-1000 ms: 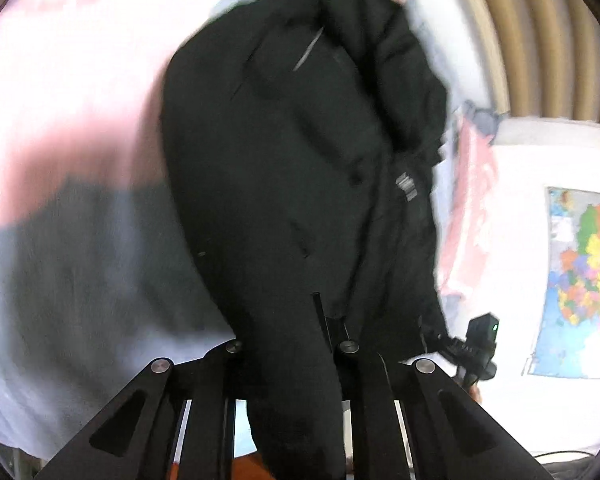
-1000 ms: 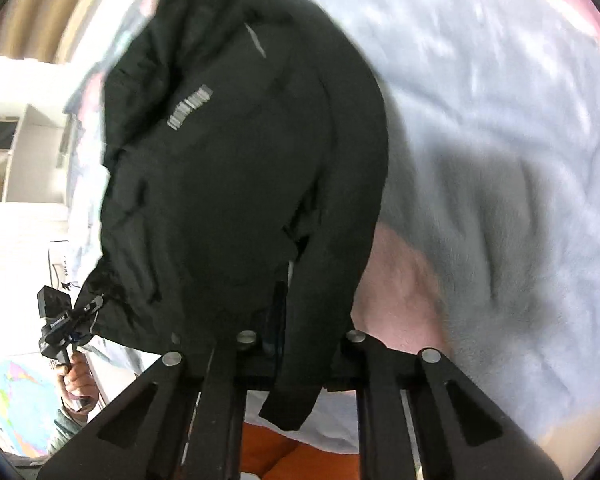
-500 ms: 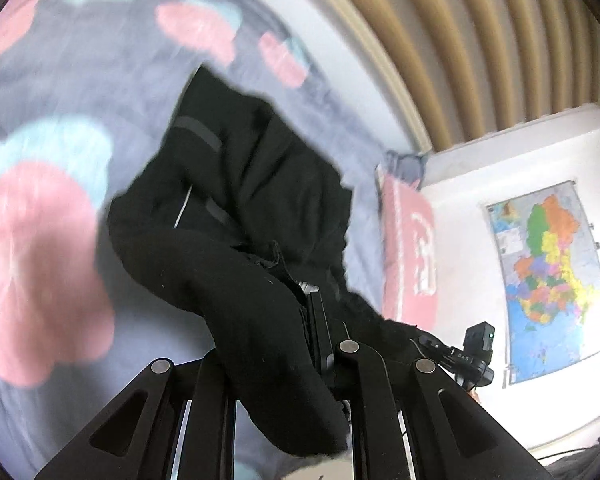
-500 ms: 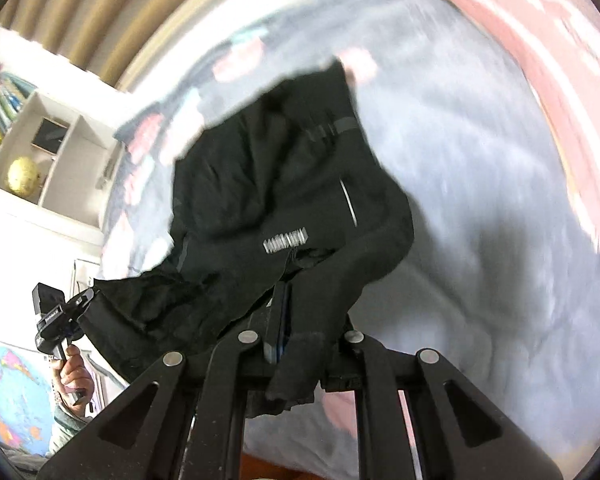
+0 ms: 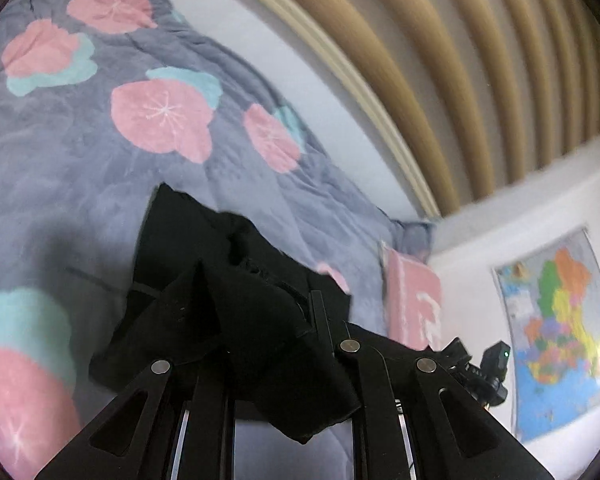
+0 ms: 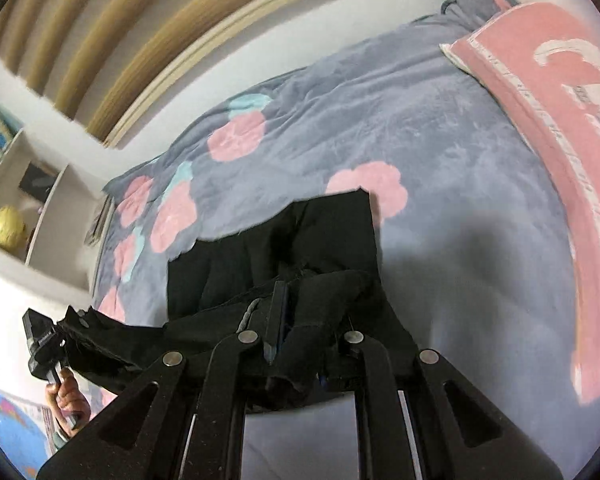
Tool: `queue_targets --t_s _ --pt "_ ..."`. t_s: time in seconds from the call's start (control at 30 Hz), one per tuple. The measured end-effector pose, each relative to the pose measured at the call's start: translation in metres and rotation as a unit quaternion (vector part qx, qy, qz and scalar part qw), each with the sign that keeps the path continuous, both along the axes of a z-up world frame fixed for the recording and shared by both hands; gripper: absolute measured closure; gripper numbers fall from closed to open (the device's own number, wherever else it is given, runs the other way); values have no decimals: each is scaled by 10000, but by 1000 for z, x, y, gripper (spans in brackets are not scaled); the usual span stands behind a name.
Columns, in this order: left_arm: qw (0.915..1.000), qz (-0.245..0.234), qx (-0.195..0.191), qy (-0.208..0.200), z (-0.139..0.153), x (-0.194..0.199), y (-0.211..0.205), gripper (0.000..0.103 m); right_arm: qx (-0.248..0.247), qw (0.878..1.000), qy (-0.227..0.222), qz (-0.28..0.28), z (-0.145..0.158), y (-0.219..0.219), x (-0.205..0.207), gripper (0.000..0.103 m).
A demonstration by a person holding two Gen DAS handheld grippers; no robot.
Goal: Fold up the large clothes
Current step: 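Lower the turned jacket onto the blanket and open both grippers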
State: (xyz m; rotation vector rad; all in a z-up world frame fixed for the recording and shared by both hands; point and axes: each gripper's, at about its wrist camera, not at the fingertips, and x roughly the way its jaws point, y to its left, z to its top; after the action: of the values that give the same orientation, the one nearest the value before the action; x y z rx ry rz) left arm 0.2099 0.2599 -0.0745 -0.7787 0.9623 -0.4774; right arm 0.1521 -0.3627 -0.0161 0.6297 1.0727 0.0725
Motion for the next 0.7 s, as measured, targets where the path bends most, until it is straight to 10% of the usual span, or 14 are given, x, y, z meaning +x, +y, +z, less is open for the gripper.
queue_targets --t_s 0.43,0.7 --pt "9834 109 927 1556 -177 144 -50 83 -255 9882 1512 46 -206 14 163 88" --pt "9832 -230 742 1654 -184 151 -45 83 -240 9898 1368 323 -200 8 158 87"
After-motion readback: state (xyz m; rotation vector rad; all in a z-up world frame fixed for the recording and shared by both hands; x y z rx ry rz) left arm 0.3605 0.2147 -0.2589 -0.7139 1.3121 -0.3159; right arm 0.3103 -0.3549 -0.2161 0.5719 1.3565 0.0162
